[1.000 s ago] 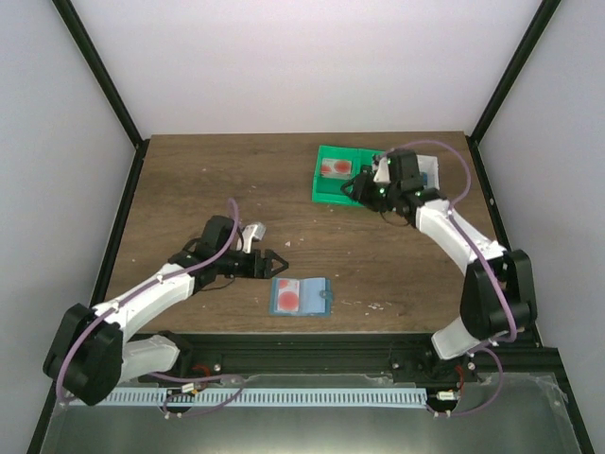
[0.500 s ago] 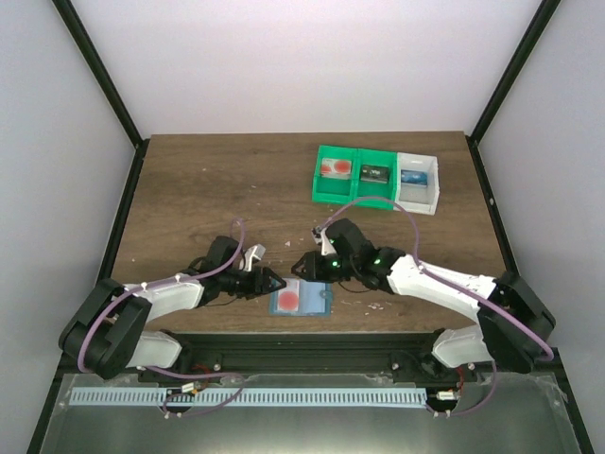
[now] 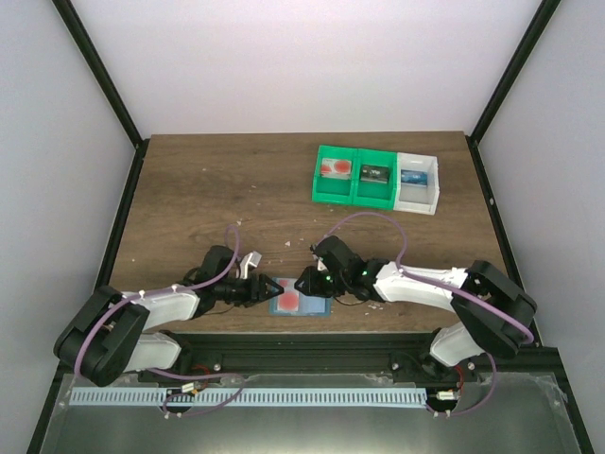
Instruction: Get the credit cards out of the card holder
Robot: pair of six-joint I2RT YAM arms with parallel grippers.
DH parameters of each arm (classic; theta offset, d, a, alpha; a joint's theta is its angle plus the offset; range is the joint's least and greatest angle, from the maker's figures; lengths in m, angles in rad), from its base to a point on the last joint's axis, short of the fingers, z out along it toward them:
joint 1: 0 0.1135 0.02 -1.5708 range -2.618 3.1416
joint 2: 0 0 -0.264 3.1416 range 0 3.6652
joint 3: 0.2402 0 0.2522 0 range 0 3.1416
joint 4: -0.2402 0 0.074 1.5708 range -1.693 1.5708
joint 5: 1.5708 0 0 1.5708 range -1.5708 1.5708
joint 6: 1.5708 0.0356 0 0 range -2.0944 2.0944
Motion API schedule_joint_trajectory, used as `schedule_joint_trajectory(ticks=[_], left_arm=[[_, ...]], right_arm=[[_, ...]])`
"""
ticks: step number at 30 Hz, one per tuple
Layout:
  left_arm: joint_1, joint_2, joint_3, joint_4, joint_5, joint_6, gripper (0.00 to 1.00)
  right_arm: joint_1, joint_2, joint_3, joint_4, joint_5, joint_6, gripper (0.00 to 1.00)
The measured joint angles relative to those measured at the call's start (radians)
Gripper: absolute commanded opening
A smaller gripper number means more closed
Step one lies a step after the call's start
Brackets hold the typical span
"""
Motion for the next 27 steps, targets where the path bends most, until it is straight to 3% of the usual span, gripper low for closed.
schedule_joint_trajectory(ticks=[11, 20, 27], left_arm=[[0.000, -0.002, -0.023, 0.108, 0.048, -0.069, 0.61], [0.000, 0.002, -0.053, 0.161, 0.058, -0.100, 0.68], [0.000, 0.027, -0.061, 0.187, 0.067, -0.116, 0.69]], right_arm=[[0.000, 0.061, -0.003, 0.026, 0.019, 0.001, 0.21], [0.001, 0.127, -0.023, 0.072, -0.010, 0.001, 0.18], [0.002, 0.150, -0.035, 0.117, -0.034, 0.003, 0.09]])
